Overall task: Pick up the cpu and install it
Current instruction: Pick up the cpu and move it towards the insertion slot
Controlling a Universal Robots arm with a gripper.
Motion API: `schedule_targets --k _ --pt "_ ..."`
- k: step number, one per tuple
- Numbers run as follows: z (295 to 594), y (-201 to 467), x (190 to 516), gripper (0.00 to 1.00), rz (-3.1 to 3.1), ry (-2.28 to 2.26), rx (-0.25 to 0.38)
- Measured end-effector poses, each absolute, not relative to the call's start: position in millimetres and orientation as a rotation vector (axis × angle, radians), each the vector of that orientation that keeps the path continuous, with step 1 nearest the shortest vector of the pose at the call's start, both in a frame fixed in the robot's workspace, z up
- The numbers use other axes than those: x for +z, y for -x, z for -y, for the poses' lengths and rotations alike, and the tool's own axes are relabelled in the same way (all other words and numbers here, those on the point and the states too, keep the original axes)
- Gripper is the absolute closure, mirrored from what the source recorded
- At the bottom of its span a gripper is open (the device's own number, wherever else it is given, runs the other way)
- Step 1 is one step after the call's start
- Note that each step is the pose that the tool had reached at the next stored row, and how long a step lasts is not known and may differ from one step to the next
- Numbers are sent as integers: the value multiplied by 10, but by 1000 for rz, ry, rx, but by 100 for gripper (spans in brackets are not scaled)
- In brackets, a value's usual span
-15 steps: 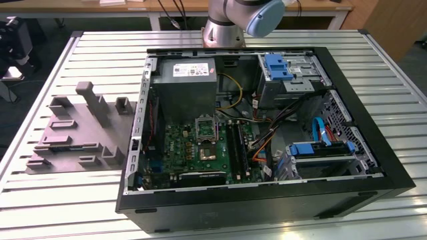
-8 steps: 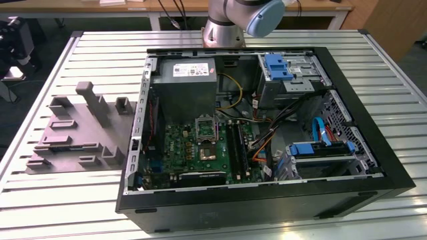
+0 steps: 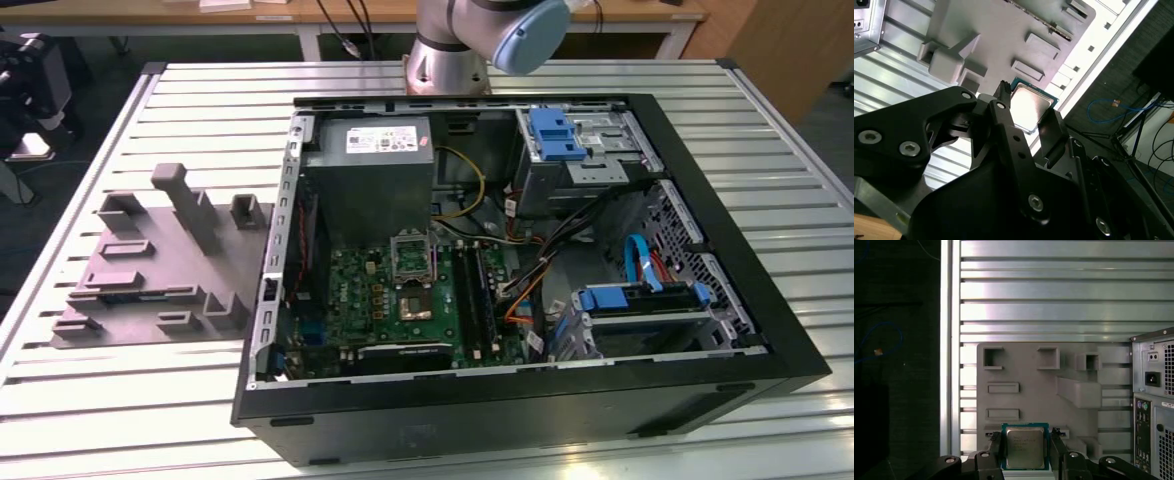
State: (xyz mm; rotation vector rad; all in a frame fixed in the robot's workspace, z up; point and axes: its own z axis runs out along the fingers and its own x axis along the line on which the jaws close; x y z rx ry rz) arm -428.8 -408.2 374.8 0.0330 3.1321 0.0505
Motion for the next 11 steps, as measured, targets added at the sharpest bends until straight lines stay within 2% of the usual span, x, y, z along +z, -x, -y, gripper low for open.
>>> schedule_targets --k 11 --pt "4082 4257 3748 53 -3132 -33 51"
